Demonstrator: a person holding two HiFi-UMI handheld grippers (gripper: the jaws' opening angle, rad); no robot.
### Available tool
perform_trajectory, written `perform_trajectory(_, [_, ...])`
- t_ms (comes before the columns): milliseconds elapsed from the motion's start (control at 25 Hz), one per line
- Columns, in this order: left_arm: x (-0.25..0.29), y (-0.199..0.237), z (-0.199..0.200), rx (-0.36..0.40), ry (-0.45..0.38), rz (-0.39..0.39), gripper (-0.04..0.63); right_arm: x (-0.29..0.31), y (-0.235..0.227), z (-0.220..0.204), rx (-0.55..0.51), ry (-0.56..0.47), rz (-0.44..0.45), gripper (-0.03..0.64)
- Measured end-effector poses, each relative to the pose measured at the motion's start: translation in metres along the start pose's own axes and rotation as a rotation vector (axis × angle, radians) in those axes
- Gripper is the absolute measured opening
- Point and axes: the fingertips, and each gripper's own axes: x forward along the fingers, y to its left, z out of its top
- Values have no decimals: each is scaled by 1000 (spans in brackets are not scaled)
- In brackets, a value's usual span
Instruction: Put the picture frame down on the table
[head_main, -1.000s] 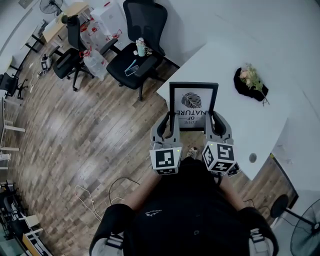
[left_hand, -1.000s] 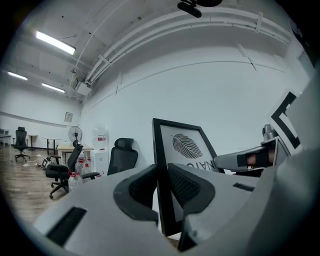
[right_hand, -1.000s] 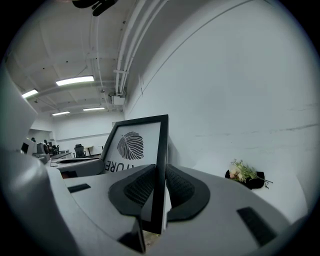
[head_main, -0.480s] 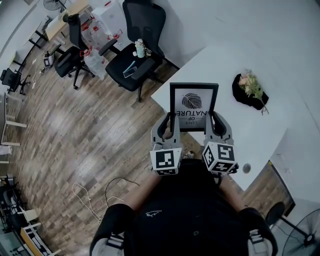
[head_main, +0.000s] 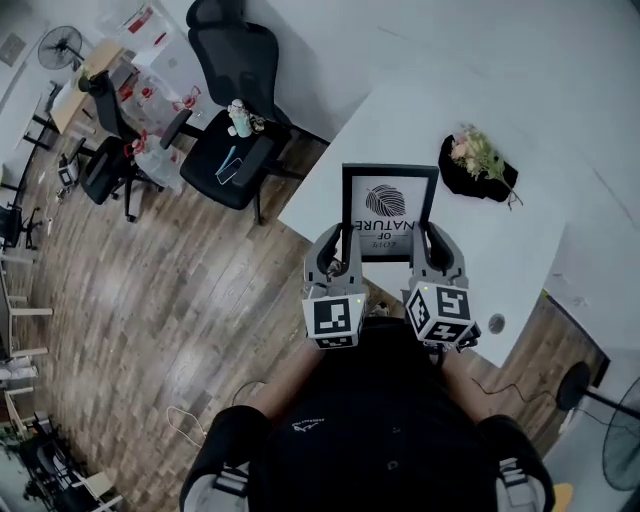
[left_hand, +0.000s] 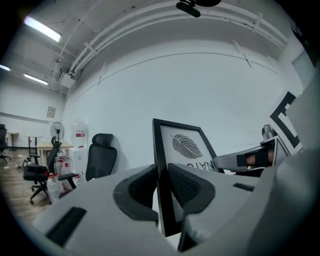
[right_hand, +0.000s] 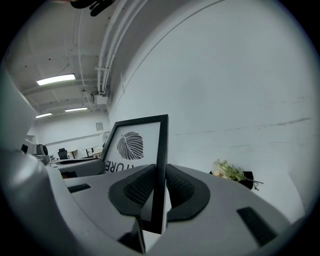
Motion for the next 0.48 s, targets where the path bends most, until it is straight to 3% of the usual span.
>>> perform_trajectory(480, [109, 19, 9, 25, 48, -278, 75, 64, -27, 16, 80, -5, -273, 66])
